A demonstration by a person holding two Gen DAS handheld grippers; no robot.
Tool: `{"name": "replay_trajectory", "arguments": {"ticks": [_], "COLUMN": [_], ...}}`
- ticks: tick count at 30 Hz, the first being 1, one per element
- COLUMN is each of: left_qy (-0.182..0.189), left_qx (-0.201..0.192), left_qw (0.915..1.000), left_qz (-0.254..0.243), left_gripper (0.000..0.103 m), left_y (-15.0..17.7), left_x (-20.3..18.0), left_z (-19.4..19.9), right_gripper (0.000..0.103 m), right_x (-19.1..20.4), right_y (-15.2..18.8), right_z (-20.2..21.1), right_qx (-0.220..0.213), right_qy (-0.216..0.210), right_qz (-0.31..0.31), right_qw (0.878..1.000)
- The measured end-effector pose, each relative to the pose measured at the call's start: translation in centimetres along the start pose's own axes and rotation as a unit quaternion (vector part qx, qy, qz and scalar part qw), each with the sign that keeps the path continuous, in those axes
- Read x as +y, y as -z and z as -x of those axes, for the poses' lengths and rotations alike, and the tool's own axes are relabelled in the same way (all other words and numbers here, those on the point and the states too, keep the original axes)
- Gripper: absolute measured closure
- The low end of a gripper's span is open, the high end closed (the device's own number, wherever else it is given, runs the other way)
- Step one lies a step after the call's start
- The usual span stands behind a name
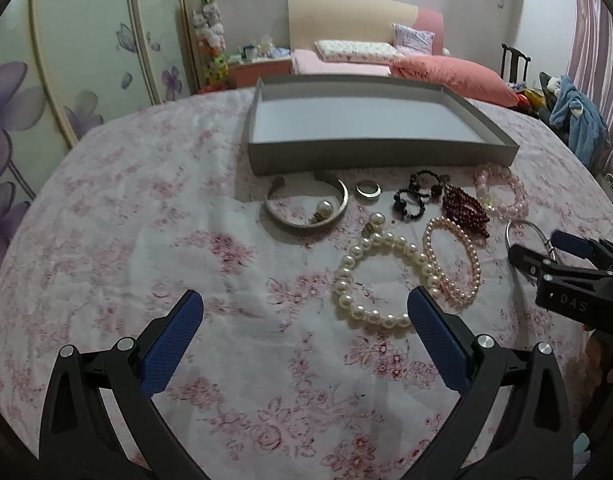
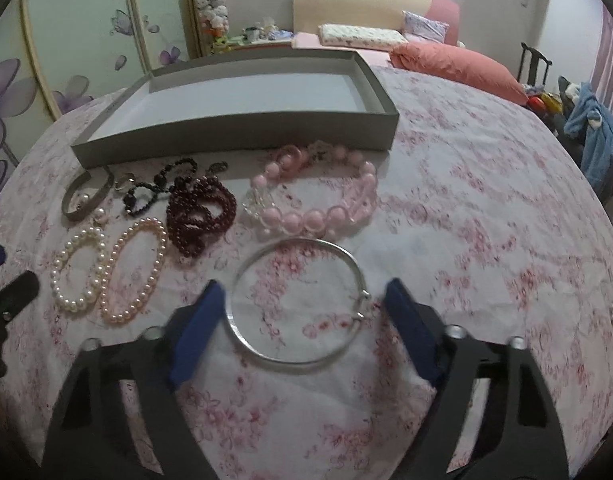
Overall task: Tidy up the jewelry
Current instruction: 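Close the left gripper on the white pearl bracelet while the right grasps the silver bangle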
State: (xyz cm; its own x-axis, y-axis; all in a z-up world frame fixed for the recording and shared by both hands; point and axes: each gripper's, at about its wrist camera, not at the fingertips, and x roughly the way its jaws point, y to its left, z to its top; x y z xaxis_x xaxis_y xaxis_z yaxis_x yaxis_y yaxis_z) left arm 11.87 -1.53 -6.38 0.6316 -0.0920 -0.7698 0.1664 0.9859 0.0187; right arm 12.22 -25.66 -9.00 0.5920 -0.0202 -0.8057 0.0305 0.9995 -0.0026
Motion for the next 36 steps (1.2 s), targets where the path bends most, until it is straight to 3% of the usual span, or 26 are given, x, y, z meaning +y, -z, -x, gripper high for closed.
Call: {"name": "replay_trajectory", "arguments": {"ticks": [4,9,13,16,19,21,23,36], "left_qy": [0.004,0.019,0.024,0.016,0.013,0.012,0.014,0.021], "left_qx": [0.011,0.028,0.039,0.035,0.032,0.031,0.031,-0.007], "left_qw": [0.9999,0.9994,0.9989,0.9992,0.9994,0.9994,0.9994,0.9993], "left_qz": [-0.005,0.005,0.004,-0.007,-0.009,-0.007,-0.003,0.029], "left_gripper": [0.003,0.031,0.045,0.055,0.069,0.085,0.091,0.093], "left_y": [-0.4,-1.1,-1.3,-1.1,-1.0,-0.9,-0.8,-1.2], "left_x": [-0.4,-0.4,-0.7,-1.1,-1.1,-0.9,-0.5,1.2], "left_z": [-0.8,-1.9,-2.7,-2.6,-2.4,-2.3,-2.3,-0.1], "right_gripper": [0.032,0.032,0.032,0.031,0.031,0.031,0.032,0.032], "right_x": [-0.1,-0.2,-0.2,-0.2,-0.3,-0.3,-0.3,-1.2], "right_y": [-0.2,-0.3,-0.3,-0.3,-0.3,-0.3,-0.3,0.0], "right_z": [0.2,0.1,0.1,0.1,0.1,0.2,0.2,1.4], "right_qx": [0.0,-0.001,-0.002,-0.002,-0.002,-0.002,-0.001,-0.017], "right_qy": [0.0,-0.001,-0.001,-0.001,-0.002,-0.002,-0.003,-0.011], "right_qz": [0.002,0.002,0.001,0.001,0.001,0.002,0.002,-0.017], "right_qw": [1.0,1.0,1.0,1.0,1.0,1.0,1.0,1.0]}}
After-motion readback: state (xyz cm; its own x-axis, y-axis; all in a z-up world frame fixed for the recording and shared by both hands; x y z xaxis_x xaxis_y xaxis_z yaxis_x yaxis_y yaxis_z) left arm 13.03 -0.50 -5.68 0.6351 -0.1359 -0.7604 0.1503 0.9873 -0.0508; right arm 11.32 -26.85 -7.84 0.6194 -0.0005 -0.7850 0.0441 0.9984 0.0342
